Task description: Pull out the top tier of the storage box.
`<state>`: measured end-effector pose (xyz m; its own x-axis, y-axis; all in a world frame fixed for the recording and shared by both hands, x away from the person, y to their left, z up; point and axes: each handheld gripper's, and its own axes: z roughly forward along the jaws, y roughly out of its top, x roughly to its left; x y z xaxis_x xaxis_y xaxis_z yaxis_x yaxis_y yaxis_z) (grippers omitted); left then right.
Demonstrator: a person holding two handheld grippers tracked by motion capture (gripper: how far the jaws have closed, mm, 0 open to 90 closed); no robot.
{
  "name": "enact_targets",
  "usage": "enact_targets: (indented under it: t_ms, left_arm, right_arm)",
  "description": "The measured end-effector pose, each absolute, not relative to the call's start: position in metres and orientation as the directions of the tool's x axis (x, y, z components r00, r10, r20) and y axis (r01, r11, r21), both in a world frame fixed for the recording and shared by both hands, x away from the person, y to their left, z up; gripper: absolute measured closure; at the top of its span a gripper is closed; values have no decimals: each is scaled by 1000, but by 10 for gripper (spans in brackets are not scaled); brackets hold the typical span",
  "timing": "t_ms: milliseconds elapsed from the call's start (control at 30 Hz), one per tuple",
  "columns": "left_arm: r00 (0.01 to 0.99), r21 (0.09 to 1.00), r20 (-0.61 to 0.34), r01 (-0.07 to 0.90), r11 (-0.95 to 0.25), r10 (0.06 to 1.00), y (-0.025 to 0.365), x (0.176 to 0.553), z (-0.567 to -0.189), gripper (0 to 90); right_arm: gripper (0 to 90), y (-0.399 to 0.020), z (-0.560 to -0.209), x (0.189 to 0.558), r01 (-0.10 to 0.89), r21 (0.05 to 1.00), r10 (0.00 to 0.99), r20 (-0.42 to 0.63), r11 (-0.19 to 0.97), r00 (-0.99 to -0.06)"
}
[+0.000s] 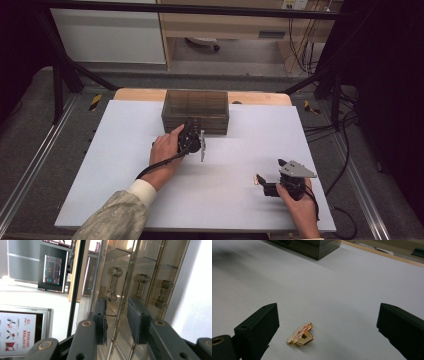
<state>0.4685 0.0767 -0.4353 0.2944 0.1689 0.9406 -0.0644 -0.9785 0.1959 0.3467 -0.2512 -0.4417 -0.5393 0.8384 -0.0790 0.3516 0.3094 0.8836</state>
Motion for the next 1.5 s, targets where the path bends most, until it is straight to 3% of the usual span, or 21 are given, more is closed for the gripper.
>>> enact_targets:
  t_ms: [733,1033,1167,1233,1500]
  left_arm:
    - [233,125,967,-101,-987,99,70,476,-439,801]
    - [222,108,972,-118,-987,80,69,476,-440,792]
    - [199,59,980,-135,-989,32,65,476,-444,766]
    - [200,66,979,-131,-989,39,66,476,-442,802]
    - [195,58,980,-124,-991,33,65,475,-442,810]
  right_arm:
    - [45,-251,-443,347,361,877,839,-80,316,-539]
    - [45,-250,-444,347,364,874,837,-81,321,-542]
    - [45,-249,-445,347,368,871,834,-81,326,-545]
    - [45,-249,-445,347,369,870,833,-80,326,-548]
    - [45,-249,-445,347,369,870,830,-77,326,-553]
